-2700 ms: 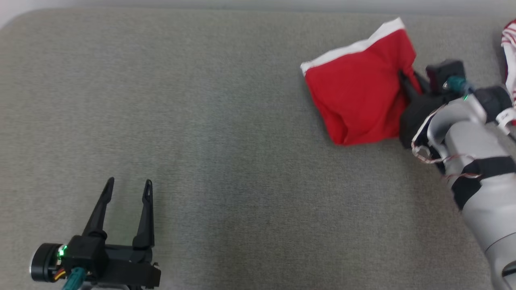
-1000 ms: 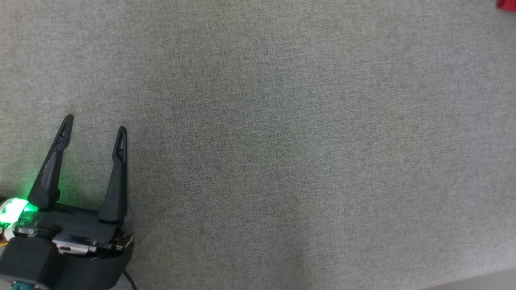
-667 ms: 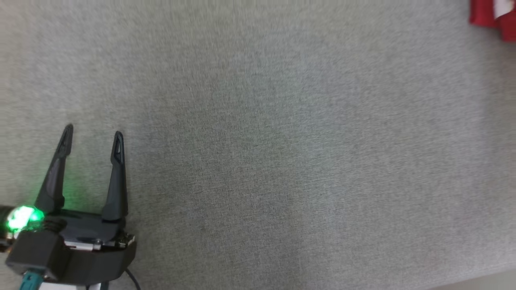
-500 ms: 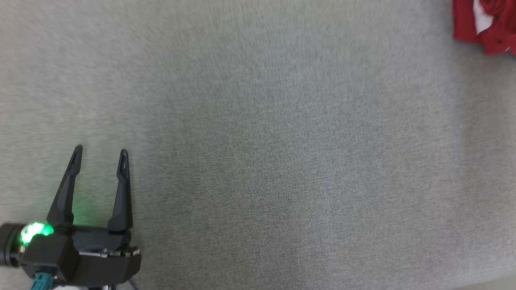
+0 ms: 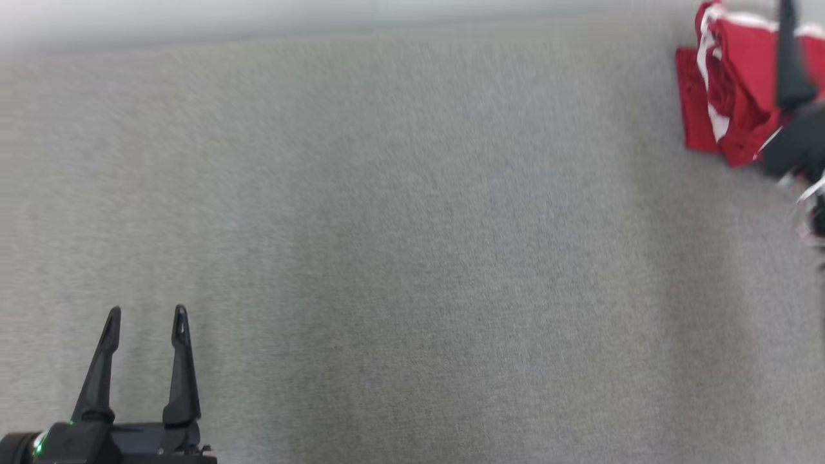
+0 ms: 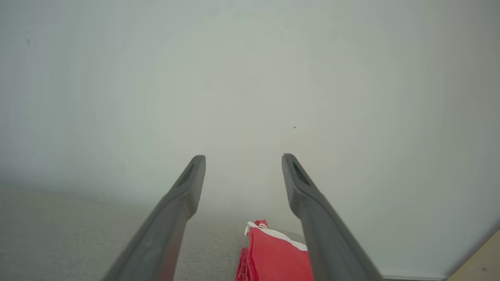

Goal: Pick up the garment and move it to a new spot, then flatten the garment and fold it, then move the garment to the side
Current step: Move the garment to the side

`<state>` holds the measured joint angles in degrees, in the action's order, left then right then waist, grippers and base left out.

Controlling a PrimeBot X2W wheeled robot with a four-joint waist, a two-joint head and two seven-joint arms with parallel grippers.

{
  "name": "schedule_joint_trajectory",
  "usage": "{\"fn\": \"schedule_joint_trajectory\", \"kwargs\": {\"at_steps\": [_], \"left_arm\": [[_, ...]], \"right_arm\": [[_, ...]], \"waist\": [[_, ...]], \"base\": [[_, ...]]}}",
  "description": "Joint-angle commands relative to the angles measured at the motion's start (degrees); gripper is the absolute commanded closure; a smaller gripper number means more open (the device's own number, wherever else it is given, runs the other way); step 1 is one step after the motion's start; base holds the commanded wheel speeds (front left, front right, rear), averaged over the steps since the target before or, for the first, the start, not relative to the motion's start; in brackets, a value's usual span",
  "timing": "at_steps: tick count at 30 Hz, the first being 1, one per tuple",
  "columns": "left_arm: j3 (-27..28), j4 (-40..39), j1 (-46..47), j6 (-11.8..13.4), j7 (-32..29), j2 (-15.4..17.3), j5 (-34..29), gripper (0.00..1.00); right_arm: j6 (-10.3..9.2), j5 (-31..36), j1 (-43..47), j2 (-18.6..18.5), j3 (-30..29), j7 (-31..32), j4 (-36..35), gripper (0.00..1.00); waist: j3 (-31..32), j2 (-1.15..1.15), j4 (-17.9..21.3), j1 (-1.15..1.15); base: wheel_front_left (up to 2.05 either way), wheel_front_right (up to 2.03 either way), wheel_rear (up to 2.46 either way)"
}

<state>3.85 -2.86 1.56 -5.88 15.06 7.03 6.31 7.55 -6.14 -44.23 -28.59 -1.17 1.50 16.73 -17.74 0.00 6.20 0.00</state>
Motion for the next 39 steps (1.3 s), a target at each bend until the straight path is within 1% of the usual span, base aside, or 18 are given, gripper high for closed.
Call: {"fn": "schedule_joint_trajectory", "kwargs": {"at_steps": [1, 9, 10, 20, 24, 25, 30, 39], "left_arm": [[0.4, 0.3, -1.0, 0.1, 0.1, -0.4, -0.2, 0.0], [1.0, 1.4, -2.8, -0.2, 0.1, -1.3, -0.7, 0.0], [1.0, 1.7, -2.8, -0.3, 0.1, -1.5, -0.7, 0.0], [1.2, 3.2, -2.4, -0.6, 0.1, -2.2, -1.1, 0.0], [1.3, 4.1, -2.1, -0.8, 0.1, -2.3, -1.2, 0.0], [1.3, 4.1, -2.1, -0.8, 0.1, -2.3, -1.2, 0.0], [1.3, 5.1, -2.4, -1.0, 0.1, -2.5, -1.4, 0.0], [0.9, 6.3, -4.7, -1.1, 0.1, -2.9, -1.5, 0.0]], "right_arm": [[-0.17, -0.5, 1.8, 1.2, 0.2, -1.1, 0.5, 0.0], [-0.17, -2.0, 10.1, 6.9, 0.9, -5.6, 0.9, 0.0], [-0.17, -2.1, 12.6, 8.5, 1.0, -6.5, 0.6, 0.0], [-0.17, -1.7, 23.7, 15.8, 0.0, -10.2, -1.6, 0.0], [-0.17, -1.3, 27.3, 17.9, -0.3, -11.4, -2.1, 0.0], [-0.17, -1.3, 27.3, 17.9, -0.3, -11.4, -2.1, 0.0], [-0.17, -1.2, 32.2, 20.2, -0.7, -12.9, -3.4, 0.0], [-0.17, -1.5, 40.5, 22.4, -1.1, -14.8, -5.7, 0.0]], "waist": [[4.9, 0.0, -2.8, 0.0], [8.4, 0.0, -4.3, 0.0], [8.9, 0.0, -4.5, 0.0], [10.1, 0.0, -5.2, 0.0], [10.9, 0.0, -5.2, 0.0], [10.9, 0.0, -5.2, 0.0], [12.4, 0.0, -5.2, 0.0], [15.5, 0.0, -5.5, 0.0]], "base": [[0.0, 0.0, 0.0], [0.0, 0.0, 0.0], [0.0, 0.0, 0.0], [0.0, 0.0, 0.0], [0.0, 0.0, 0.0], [0.0, 0.0, 0.0], [0.0, 0.0, 0.0], [0.0, 0.0, 0.0]]}}
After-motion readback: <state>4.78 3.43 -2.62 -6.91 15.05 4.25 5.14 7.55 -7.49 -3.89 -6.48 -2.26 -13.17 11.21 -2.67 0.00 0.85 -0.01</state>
